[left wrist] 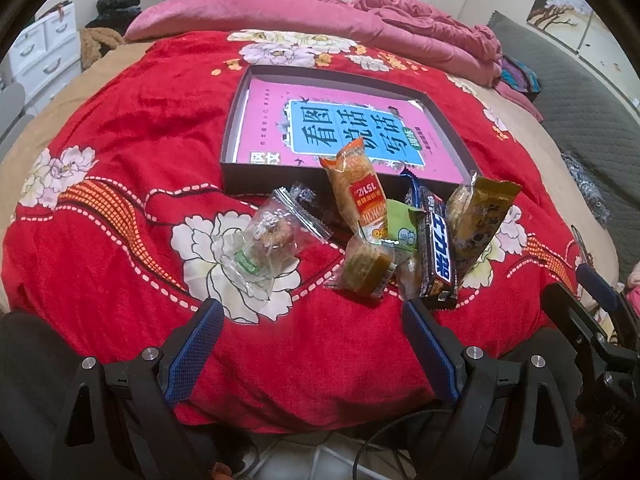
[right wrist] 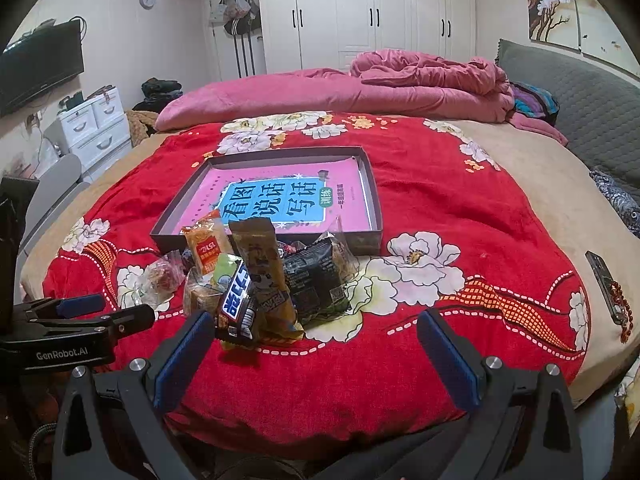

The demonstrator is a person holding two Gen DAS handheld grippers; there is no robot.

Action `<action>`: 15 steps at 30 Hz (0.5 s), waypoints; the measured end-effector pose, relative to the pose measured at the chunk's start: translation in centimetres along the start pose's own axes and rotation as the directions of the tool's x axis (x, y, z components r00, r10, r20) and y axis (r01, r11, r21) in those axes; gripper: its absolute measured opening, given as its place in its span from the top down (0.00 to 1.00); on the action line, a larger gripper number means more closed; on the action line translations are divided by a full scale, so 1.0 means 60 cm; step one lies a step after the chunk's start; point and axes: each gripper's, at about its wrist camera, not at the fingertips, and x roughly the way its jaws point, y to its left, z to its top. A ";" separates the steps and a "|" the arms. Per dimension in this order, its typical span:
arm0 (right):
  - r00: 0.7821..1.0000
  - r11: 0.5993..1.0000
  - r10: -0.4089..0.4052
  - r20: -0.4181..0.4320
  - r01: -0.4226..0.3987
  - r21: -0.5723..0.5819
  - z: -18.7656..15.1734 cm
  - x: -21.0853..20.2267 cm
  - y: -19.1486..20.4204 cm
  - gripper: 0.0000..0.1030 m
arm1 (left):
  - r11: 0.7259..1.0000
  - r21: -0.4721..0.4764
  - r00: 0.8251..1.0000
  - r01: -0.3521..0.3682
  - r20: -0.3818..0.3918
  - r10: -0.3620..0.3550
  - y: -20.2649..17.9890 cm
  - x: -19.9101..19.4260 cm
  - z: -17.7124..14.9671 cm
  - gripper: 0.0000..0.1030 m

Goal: Organize snacks
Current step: 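Move both tools toward the snack pile in front of the tray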

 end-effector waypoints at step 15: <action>1.000 1.000 0.009 0.004 -0.009 -0.018 0.013 0.029 0.009 0.01 | 0.999 0.032 1.000 0.022 -0.019 -0.021 -0.007 0.033 0.010 0.12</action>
